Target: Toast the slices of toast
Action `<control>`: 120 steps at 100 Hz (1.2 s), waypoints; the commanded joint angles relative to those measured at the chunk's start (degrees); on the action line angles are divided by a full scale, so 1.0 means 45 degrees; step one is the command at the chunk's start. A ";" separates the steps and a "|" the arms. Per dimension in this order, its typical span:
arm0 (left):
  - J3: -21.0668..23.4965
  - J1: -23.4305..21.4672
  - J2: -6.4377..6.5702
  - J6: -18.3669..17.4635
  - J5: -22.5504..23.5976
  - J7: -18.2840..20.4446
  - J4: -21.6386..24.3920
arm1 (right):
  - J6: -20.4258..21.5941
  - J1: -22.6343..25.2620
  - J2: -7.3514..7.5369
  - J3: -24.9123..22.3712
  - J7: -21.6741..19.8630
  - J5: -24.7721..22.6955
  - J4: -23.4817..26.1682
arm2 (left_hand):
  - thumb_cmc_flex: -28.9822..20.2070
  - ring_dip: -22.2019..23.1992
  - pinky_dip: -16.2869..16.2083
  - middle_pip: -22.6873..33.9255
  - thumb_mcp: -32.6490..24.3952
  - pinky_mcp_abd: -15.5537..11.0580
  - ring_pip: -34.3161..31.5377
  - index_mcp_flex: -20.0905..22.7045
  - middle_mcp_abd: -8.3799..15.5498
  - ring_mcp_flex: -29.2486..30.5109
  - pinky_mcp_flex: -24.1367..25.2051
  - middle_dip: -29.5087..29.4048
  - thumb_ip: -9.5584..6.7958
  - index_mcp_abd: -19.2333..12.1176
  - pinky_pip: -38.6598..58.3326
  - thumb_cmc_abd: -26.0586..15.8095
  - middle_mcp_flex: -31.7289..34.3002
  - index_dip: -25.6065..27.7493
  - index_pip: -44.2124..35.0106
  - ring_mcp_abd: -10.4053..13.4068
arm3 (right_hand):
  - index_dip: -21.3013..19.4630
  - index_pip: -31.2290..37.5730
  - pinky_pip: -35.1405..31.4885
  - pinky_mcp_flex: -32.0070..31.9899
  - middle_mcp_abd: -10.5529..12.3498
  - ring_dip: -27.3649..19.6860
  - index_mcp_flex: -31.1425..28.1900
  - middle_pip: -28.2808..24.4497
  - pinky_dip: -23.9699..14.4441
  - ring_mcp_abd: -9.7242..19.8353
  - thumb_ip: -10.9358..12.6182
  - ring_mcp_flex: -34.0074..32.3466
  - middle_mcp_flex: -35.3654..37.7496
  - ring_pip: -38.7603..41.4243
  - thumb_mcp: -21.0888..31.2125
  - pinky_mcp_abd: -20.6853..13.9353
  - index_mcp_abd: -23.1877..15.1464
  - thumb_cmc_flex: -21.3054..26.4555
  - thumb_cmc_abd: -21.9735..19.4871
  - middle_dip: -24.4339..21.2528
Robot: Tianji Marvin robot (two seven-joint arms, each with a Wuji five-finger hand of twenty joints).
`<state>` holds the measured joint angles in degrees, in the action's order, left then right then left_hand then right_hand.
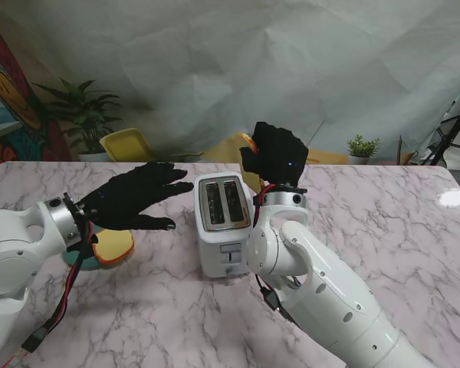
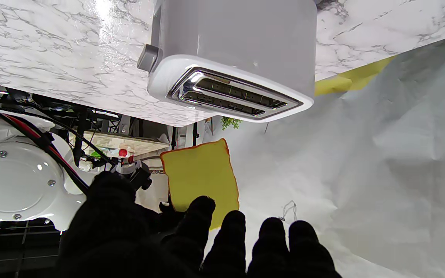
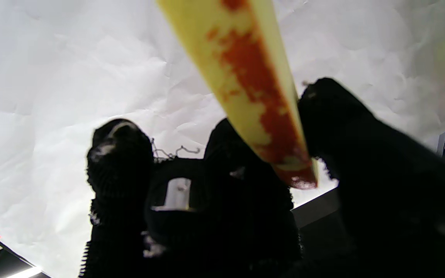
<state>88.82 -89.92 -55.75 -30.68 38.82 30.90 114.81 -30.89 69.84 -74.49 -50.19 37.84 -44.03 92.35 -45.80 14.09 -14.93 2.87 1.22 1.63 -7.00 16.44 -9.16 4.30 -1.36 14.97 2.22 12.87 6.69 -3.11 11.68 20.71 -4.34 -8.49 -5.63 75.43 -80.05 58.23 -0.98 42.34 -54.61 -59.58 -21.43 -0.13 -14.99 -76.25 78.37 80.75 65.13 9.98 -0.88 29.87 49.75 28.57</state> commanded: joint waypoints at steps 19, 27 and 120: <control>0.0002 -0.0101 -0.0066 -0.0031 0.0063 -0.0052 -0.0122 | -0.0179 0.0054 -0.0100 0.0024 0.0025 0.0134 -0.0156 | 0.0141 -0.0114 -0.0156 0.0204 0.0254 -0.0366 -0.0247 0.0164 0.0212 0.0010 -0.0067 -0.0015 -0.0132 -0.0211 -0.0542 -0.0447 0.0144 -0.0023 0.0001 0.0264 | -0.0159 0.1490 -0.0569 -0.0147 -0.0389 0.0579 -0.0806 -0.1240 -0.0238 0.1026 0.0427 0.0133 0.1164 0.0302 0.0853 -0.0187 -0.0741 -0.0223 -0.0047 0.0291; 0.0018 -0.0142 -0.0093 -0.0082 0.0165 -0.0210 -0.0141 | -0.0163 0.0064 -0.0092 0.0021 0.0018 0.0149 -0.0253 | 0.0114 -0.0111 -0.0168 0.0232 0.0242 -0.0396 -0.0268 0.0173 0.0233 0.0019 -0.0084 -0.0014 -0.0136 -0.0208 -0.0549 -0.0453 0.0140 -0.0018 -0.0011 0.0299 | -0.0167 0.1502 -0.0602 -0.0185 -0.0371 0.0570 -0.0783 -0.1231 -0.0235 0.0976 0.0435 0.0132 0.1164 0.0291 0.0841 -0.0166 -0.0749 -0.0253 -0.0072 0.0293; 0.0816 -0.0861 -0.0165 -0.0135 0.0725 -0.0558 -0.0104 | -0.0305 -0.0799 -0.0783 0.0756 0.0672 0.1270 -0.2264 | 0.0013 -0.0130 -0.0222 0.0408 0.0251 -0.0403 -0.0385 0.0248 0.0300 0.0114 -0.0180 -0.0049 -0.0144 -0.0243 -0.0597 -0.0435 0.0174 -0.0002 -0.0076 0.0338 | -0.0319 0.1635 -0.1222 -0.0877 -0.0216 0.0389 -0.0617 -0.1075 -0.0035 0.0694 0.0590 0.0147 0.1167 0.0047 0.0893 0.0368 -0.0963 -0.0421 -0.0294 0.0292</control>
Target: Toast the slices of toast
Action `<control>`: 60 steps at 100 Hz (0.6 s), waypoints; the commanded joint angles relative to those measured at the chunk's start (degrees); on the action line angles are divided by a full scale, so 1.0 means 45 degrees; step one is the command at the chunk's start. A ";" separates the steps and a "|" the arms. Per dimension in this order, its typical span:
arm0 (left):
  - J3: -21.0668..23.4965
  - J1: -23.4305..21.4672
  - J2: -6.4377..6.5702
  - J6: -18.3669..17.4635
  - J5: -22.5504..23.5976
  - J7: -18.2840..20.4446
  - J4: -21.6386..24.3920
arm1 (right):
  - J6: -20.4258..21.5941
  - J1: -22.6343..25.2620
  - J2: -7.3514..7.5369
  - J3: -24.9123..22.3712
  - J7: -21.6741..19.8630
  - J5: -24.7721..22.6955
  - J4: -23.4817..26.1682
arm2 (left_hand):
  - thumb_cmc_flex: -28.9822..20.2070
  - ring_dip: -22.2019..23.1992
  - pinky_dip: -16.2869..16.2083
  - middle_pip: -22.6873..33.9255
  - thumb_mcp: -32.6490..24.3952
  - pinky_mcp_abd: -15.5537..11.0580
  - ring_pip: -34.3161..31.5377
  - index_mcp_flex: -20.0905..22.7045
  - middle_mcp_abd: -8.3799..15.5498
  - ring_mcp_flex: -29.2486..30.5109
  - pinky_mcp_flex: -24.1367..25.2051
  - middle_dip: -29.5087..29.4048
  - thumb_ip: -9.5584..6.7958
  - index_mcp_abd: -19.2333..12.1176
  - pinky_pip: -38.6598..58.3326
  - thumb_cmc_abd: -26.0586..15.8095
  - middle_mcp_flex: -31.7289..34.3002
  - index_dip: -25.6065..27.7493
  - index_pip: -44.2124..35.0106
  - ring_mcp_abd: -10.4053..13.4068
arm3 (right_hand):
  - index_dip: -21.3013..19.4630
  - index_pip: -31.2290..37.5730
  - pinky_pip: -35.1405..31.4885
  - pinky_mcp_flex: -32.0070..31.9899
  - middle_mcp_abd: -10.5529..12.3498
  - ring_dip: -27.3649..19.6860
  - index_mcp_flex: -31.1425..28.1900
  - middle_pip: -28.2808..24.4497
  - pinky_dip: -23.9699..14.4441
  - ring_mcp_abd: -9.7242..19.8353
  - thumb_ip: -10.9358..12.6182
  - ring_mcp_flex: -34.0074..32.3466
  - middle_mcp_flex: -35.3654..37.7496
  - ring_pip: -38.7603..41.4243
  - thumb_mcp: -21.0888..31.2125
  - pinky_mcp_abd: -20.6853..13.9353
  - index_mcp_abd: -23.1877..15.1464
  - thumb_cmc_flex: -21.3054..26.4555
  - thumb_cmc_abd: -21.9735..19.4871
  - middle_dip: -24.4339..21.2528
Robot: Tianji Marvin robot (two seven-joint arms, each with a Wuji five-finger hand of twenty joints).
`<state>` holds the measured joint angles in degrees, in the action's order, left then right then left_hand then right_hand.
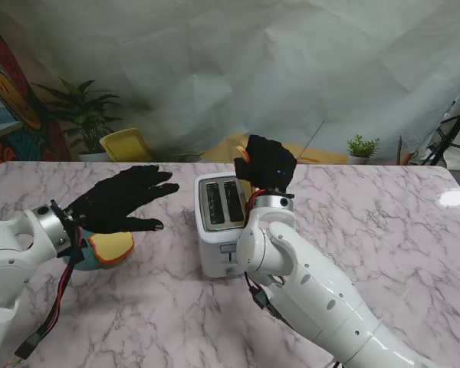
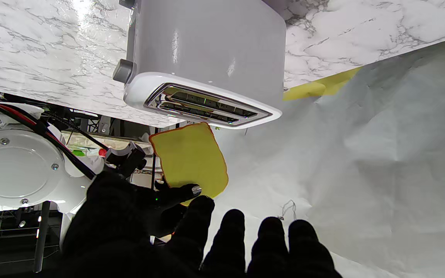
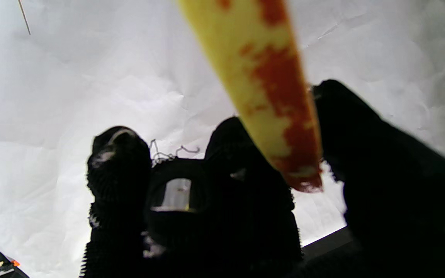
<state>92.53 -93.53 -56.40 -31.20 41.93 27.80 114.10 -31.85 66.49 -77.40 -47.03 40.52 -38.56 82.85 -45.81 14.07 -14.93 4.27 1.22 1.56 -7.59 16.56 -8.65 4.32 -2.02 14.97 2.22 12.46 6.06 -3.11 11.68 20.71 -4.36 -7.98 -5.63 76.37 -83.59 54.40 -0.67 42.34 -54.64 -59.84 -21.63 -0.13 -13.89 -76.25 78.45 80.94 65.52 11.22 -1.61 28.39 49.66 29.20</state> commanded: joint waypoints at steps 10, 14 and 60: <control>0.0009 -0.0092 -0.0017 -0.0021 0.0022 0.0145 0.0066 | -0.0073 -0.0082 -0.0189 0.0097 0.0142 0.0139 -0.0253 | 0.0007 -0.0127 -0.0225 0.0097 0.0246 -0.0380 -0.0255 0.0255 0.0167 0.0114 -0.0031 -0.0053 -0.0147 -0.0163 -0.0461 -0.0435 0.0180 0.0002 -0.0088 0.0203 | -0.0333 0.1449 -0.0492 -0.0047 -0.0267 0.0424 -0.0620 -0.1023 0.0041 0.0645 0.0355 0.0161 0.1150 0.0099 0.0820 0.0096 -0.0813 -0.0111 -0.0298 0.0164; 0.0012 -0.0104 -0.0014 -0.0017 0.0017 0.0164 0.0076 | -0.0053 -0.0071 -0.0202 0.0105 0.0174 0.0159 -0.0263 | 0.0009 -0.0128 -0.0225 0.0098 0.0248 -0.0380 -0.0252 0.0261 0.0184 0.0110 -0.0026 -0.0053 -0.0147 -0.0169 -0.0464 -0.0442 0.0185 0.0003 -0.0091 0.0219 | -0.0332 0.1452 -0.0510 -0.0056 -0.0269 0.0411 -0.0623 -0.1027 0.0060 0.0633 0.0356 0.0139 0.1151 0.0079 0.0831 0.0123 -0.0803 -0.0107 -0.0297 0.0171; 0.0073 -0.0287 -0.0060 -0.0001 0.0266 -0.0043 0.0096 | 0.0041 0.0004 -0.0237 0.0013 0.0527 0.0089 -0.0142 | -0.0029 -0.0128 -0.0230 0.0106 0.0242 -0.0394 -0.0268 0.0263 0.0174 0.0110 -0.0037 -0.0055 -0.0149 -0.0155 -0.0472 -0.0478 0.0171 0.0002 -0.0094 0.0219 | -0.0329 0.1448 -0.0561 -0.0027 -0.0244 0.0441 -0.0583 -0.0973 0.0159 0.0635 0.0352 0.0162 0.1133 0.0139 0.0873 0.0145 -0.0714 -0.0128 -0.0471 0.0162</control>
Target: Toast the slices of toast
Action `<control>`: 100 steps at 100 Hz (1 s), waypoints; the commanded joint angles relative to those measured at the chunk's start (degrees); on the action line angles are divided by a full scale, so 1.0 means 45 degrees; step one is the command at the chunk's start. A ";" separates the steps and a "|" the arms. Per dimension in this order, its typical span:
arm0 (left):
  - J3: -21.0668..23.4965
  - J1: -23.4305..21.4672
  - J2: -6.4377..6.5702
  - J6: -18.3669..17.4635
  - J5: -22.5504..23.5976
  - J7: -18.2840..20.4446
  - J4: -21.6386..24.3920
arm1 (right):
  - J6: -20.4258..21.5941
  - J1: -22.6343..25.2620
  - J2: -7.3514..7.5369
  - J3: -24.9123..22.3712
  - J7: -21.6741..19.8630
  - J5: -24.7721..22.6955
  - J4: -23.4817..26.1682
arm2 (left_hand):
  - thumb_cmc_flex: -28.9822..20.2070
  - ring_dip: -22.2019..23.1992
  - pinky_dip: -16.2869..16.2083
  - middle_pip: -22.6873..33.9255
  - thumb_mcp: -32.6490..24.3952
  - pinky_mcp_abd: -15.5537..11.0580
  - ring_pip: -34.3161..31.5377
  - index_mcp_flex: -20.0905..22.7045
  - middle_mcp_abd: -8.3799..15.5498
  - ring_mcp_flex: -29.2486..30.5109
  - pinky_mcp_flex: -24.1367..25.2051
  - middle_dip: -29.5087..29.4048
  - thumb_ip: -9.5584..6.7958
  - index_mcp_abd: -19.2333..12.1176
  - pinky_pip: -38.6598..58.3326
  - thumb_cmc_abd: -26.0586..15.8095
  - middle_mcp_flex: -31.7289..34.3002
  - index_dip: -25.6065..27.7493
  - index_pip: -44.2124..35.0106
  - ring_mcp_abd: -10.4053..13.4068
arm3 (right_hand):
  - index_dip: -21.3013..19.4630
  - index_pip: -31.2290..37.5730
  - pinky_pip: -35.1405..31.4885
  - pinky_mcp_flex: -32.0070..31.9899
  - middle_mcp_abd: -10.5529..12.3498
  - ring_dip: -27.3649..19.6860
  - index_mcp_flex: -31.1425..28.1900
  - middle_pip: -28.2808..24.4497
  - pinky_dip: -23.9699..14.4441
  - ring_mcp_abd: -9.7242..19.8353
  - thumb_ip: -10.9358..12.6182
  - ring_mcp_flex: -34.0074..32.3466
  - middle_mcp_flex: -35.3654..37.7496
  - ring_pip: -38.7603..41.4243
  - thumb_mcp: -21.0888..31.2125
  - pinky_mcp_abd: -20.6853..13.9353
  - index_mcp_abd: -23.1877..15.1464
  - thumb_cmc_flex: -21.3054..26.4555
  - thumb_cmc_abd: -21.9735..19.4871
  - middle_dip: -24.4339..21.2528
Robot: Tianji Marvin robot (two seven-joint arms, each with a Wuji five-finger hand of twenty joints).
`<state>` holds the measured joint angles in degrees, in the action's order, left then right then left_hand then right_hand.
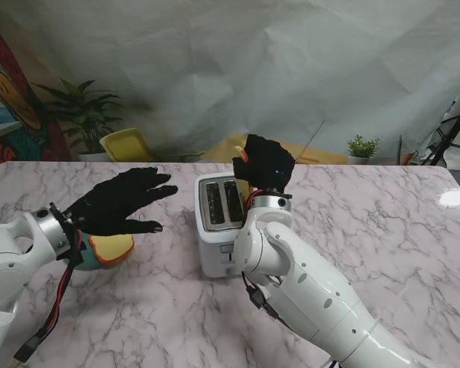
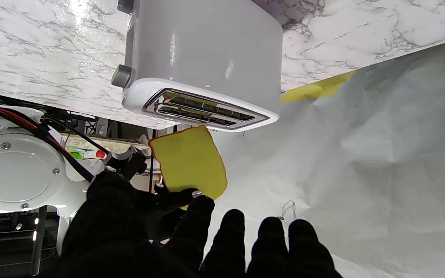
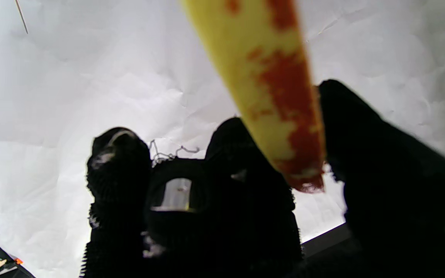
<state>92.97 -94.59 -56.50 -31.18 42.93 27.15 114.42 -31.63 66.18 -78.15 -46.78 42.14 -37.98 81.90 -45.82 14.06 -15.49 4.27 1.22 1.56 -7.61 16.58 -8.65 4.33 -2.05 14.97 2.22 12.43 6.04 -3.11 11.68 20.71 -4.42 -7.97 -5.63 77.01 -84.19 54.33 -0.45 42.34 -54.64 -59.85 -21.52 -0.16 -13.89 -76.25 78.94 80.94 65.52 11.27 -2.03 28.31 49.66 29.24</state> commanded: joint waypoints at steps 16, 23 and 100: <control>-0.0061 -0.0053 -0.0041 -0.0027 0.0075 0.0062 -0.0006 | 0.0073 0.0112 -0.0150 -0.0123 0.0386 0.0105 0.0192 | -0.0047 -0.0127 -0.0107 0.0109 0.0243 -0.0398 -0.0269 0.0252 0.0174 0.0105 -0.0042 -0.0056 -0.0149 -0.0142 -0.0466 -0.0478 0.0169 0.0000 -0.0076 0.0236 | -0.0374 0.1318 -0.0370 -0.0176 -0.0309 0.0288 -0.0457 -0.0823 0.0182 0.0616 0.0275 0.0154 0.0991 -0.0187 0.0813 0.0188 -0.0548 -0.0025 -0.0628 0.0084; -0.0085 -0.0044 -0.0044 -0.0021 0.0087 0.0049 -0.0027 | 0.0099 0.0149 -0.0191 -0.0150 0.0472 0.0196 0.0279 | -0.0042 -0.0129 -0.0106 0.0109 0.0250 -0.0397 -0.0269 0.0247 0.0184 0.0101 -0.0038 -0.0057 -0.0147 -0.0151 -0.0469 -0.0479 0.0157 -0.0001 -0.0074 0.0234 | -0.0383 0.1316 -0.0370 -0.0191 -0.0310 0.0276 -0.0423 -0.0808 0.0185 0.0600 0.0241 0.0151 0.0991 -0.0209 0.0806 0.0196 -0.0525 -0.0001 -0.0666 0.0076; -0.0390 0.0152 -0.0075 -0.0024 0.0227 -0.0162 -0.0278 | 0.0225 0.0065 -0.0571 -0.0150 0.1266 0.0734 -0.0172 | -0.0077 -0.0135 -0.0102 0.0132 0.0246 -0.0412 -0.0293 0.0245 0.0185 0.0106 -0.0040 -0.0062 -0.0152 -0.0131 -0.0478 -0.0496 0.0154 -0.0008 -0.0069 0.0236 | -0.0466 0.1365 -0.0488 -0.0190 -0.0283 0.0242 -0.0373 -0.0776 0.0186 0.0613 0.0180 0.0147 0.1001 -0.0244 0.0830 0.0220 -0.0430 0.0026 -0.0731 0.0050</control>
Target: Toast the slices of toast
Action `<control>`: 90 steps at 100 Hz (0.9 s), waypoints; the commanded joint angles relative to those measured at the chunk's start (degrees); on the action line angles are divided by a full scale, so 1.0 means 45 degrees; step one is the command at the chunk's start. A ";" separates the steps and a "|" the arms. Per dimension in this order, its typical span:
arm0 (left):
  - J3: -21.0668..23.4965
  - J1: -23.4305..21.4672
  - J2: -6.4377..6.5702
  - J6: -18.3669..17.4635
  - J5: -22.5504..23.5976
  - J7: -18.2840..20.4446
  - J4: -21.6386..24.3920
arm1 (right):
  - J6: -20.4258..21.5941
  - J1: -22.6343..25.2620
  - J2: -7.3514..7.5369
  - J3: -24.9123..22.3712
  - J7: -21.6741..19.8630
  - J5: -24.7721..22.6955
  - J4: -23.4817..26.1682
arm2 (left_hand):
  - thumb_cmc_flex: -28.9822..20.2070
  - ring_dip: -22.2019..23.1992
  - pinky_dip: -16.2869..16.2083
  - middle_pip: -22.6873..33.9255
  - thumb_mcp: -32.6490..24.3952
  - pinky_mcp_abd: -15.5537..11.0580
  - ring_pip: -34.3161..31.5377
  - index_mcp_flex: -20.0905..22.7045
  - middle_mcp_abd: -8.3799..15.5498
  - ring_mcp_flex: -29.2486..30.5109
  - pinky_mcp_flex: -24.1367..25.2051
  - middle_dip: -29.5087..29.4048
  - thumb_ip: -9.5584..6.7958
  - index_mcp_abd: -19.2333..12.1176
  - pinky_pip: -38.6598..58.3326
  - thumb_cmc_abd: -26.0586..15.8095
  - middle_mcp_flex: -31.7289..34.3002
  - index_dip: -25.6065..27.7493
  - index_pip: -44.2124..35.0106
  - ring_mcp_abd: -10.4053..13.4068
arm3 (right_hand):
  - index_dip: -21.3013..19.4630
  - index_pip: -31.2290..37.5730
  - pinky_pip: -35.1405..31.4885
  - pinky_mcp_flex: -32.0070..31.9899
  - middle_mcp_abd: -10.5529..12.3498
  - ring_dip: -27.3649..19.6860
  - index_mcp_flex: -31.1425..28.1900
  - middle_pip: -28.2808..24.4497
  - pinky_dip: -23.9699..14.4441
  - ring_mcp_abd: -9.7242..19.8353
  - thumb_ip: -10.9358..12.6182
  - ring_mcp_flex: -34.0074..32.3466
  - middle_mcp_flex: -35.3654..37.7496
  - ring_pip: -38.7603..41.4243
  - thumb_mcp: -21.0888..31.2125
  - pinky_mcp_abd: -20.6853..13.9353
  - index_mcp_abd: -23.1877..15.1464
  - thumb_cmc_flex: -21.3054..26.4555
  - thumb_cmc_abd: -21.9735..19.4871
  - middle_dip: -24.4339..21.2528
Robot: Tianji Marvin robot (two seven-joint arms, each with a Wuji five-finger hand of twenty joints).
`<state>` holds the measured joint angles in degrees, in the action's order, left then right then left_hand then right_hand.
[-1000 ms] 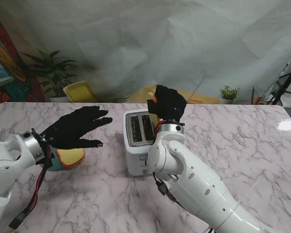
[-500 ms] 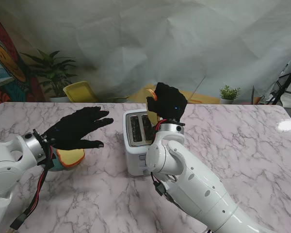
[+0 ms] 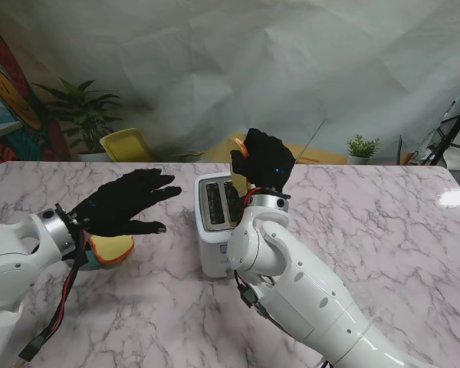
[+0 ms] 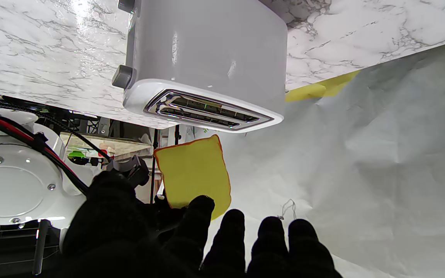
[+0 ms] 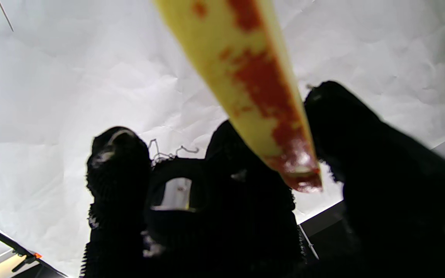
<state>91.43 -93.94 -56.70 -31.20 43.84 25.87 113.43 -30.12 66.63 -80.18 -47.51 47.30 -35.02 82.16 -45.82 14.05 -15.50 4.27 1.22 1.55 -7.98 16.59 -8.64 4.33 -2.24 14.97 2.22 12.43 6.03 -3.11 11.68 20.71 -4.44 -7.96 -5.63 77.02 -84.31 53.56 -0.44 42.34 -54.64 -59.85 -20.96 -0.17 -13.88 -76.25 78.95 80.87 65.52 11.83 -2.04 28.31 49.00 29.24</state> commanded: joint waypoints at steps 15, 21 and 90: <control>-0.0044 -0.0006 -0.0034 -0.0036 0.0045 0.0096 -0.0072 | -0.0188 -0.0132 -0.0305 0.0048 0.0335 0.0382 -0.0749 | -0.0089 -0.0136 -0.0100 0.0133 0.0238 -0.0427 -0.0210 0.0236 0.0197 0.0105 0.0003 -0.0064 -0.0153 -0.0131 -0.0475 -0.0520 0.0141 -0.0010 -0.0064 0.0238 | -0.0451 0.1350 -0.0497 0.0008 -0.0274 0.0294 -0.0472 -0.0788 0.0065 0.0513 0.0157 0.0147 0.1052 -0.0099 0.0808 0.0162 -0.0465 -0.0016 -0.0600 0.0041; -0.0035 -0.0016 -0.0034 -0.0036 0.0048 0.0096 -0.0071 | -0.0217 -0.0169 -0.0366 0.0079 0.0400 0.0466 -0.0921 | -0.0077 -0.0138 -0.0100 0.0133 0.0250 -0.0428 -0.0206 0.0230 0.0187 0.0097 0.0003 -0.0065 -0.0149 -0.0138 -0.0474 -0.0510 0.0136 -0.0012 -0.0062 0.0245 | -0.0420 0.1303 -0.0540 0.0056 -0.0245 0.0339 -0.0634 -0.0877 0.0061 0.0503 0.0153 0.0147 0.1059 0.0006 0.0748 0.0177 -0.0481 -0.0130 -0.0680 0.0077; -0.0040 -0.0046 -0.0052 -0.0149 0.0165 -0.0068 -0.0211 | -0.0536 0.0113 -0.0314 0.0098 0.0202 0.0379 -0.0824 | -0.0266 -0.0135 -0.0097 0.0133 0.0224 -0.0416 -0.0223 0.0225 0.0144 0.0097 -0.0001 -0.0075 -0.0175 -0.0132 -0.0475 -0.0388 0.0091 -0.0014 -0.0062 0.0222 | -0.1089 0.1013 -0.0949 -0.0233 -0.0334 0.0638 -0.2498 -0.1867 -0.0033 -0.0586 0.0756 0.0218 0.1028 0.0624 0.0603 0.0822 -0.0686 -0.0601 -0.1448 0.0789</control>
<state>91.44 -94.13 -56.83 -31.67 44.52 24.87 112.69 -32.05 66.50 -81.55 -46.95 47.73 -33.12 77.96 -45.82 14.05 -15.50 4.27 1.22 1.53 -7.99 16.59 -8.64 4.33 -2.25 14.97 2.22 12.42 6.03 -3.11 11.68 20.71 -4.44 -7.94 -7.94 77.04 -86.42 52.84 -0.82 42.34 -59.50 -64.07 -20.95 -2.95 -12.59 -76.18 80.50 81.29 65.48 14.32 -2.44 24.85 45.59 31.97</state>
